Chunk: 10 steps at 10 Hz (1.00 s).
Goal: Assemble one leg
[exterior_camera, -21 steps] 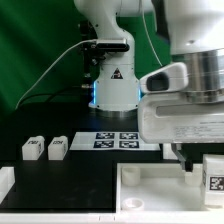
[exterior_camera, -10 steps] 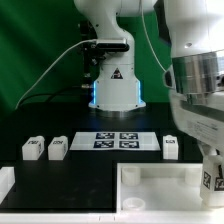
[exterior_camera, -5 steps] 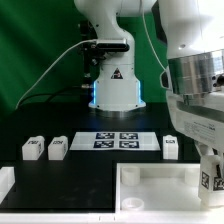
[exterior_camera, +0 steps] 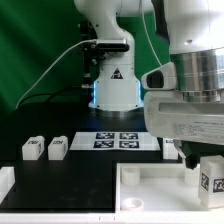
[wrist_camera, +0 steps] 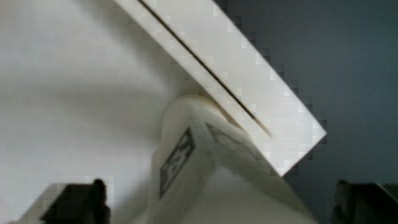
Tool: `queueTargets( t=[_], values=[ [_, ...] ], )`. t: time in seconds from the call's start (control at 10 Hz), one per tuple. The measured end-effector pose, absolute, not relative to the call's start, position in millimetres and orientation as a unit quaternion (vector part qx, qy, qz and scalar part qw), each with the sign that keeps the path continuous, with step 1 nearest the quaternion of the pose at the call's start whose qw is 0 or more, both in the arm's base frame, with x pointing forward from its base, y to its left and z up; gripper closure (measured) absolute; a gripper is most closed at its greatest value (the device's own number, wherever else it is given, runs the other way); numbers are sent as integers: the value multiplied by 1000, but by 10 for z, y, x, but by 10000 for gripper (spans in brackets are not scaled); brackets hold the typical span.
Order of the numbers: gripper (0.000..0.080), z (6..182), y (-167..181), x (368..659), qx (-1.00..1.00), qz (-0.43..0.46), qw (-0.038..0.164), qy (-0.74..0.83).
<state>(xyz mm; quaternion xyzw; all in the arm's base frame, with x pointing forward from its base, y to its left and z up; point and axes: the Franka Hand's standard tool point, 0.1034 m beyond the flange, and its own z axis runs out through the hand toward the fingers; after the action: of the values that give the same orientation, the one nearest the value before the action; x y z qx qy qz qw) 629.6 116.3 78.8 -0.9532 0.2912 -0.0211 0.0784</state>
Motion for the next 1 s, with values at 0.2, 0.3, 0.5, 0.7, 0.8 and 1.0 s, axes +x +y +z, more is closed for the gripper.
queueTargets(
  t=[0.2,0.3,0.5,0.7,0.8,1.0],
  values=[
    [152,789,1171,6285,-988,-19,54,141],
    [151,799,1192,6316,-997,-27,39,55],
    [178,794,1177,6319,-995,-27,40,87],
    [454,793,1178,6318,-993,-26,41,110],
    [454,792,1170,6318,-984,-23,43,174],
    [506,785,1127,6335,-954,-17,47,296]
  ],
)
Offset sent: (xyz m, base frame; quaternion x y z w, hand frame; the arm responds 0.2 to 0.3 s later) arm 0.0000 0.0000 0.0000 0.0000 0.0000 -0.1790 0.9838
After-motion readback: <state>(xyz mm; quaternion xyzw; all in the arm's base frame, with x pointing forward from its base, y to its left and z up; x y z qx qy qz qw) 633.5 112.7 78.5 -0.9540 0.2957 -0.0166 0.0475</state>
